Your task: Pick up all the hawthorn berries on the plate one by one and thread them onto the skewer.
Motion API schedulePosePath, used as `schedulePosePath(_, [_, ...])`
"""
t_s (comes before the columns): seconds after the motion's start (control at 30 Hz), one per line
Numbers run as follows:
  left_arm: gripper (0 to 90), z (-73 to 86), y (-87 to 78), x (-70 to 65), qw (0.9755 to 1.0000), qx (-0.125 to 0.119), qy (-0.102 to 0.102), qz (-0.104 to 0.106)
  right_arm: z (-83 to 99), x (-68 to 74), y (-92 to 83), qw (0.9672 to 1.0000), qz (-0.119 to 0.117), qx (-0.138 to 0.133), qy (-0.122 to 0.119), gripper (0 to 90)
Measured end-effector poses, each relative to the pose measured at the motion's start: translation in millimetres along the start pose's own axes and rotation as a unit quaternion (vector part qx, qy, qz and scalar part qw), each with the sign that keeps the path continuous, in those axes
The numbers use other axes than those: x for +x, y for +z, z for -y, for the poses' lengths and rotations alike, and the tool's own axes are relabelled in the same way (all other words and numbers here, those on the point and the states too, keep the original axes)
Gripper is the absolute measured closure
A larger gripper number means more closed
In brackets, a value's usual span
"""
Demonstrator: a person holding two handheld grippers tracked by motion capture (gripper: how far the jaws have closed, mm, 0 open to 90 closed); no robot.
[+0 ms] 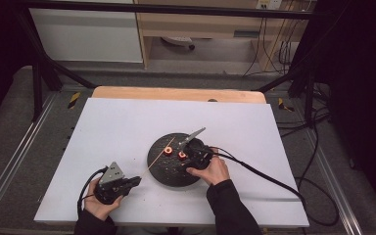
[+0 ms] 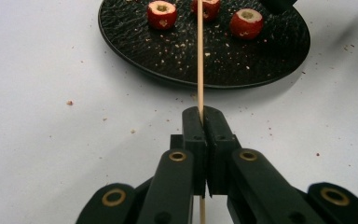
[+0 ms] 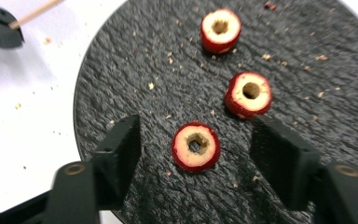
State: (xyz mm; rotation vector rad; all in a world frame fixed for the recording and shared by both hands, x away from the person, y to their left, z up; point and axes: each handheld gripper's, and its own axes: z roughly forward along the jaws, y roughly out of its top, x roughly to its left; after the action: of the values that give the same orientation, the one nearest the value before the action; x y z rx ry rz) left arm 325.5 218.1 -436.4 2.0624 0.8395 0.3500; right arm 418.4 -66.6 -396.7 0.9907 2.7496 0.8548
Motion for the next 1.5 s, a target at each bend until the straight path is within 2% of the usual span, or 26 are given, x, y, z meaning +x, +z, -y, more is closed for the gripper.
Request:
schedulePosePath(0.2, [88.3,-0.2,-0.4,0.7,1.0000,-0.001,0.000,-0.002,-2.5,-3.6,10.1,0.9992,-0.008,0.040,0.000,49.1])
schedulePosePath(0.37, [88.3,-0.2,0.6,0.3,1.0000,0.002,0.002,-0.003,-2.8,-5.6,14.1,0.9985,-0.019,0.051,0.001,53.6])
schedulePosePath(0.6, [88.3,-0.2,1.0,0.5,1.0000,0.003,0.002,-0.004,-3.8,-8.2,18.0,0.9978,-0.026,0.061,0.005,58.8])
schedulePosePath(1.0, [88.3,-0.3,0.6,0.5,1.0000,0.004,0.003,-0.006,-5.5,-11.6,19.2,0.9961,-0.033,0.081,0.014,60.5])
schedulePosePath(1.07, [88.3,-0.2,0.7,0.3,1.0000,0.004,0.003,-0.006,-5.6,-11.5,17.8,0.9963,-0.034,0.076,0.018,60.6])
schedulePosePath(1.13, [88.3,-0.2,0.8,0.1,1.0000,0.004,0.003,-0.007,-6.2,-11.4,11.1,0.9975,-0.036,0.056,0.021,60.7])
schedulePosePath(1.2, [88.3,-0.2,0.4,0.2,1.0000,0.003,0.003,-0.007,-7.0,-11.1,4.8,0.9981,-0.036,0.038,0.033,60.8])
schedulePosePath(1.23, [88.3,-0.1,0.1,0.2,1.0000,0.002,0.001,-0.008,-7.0,-11.1,4.8,0.9981,-0.036,0.038,0.033,60.8])
schedulePosePath(1.3, [88.3,0.1,-0.6,0.4,1.0000,0.001,0.001,-0.009,-7.3,-10.6,-4.5,0.9984,-0.031,0.010,0.046,60.9])
schedulePosePath(1.4, [88.3,0.2,-1.2,0.4,0.9999,-0.001,0.000,-0.010,-6.6,-9.6,-9.6,0.9982,-0.027,-0.004,0.053,60.9])
schedulePosePath(1.5, [88.2,0.4,-1.6,0.6,0.9999,-0.002,-0.001,-0.012,-4.0,-7.7,-14.4,0.9969,-0.030,-0.034,0.065,60.9])
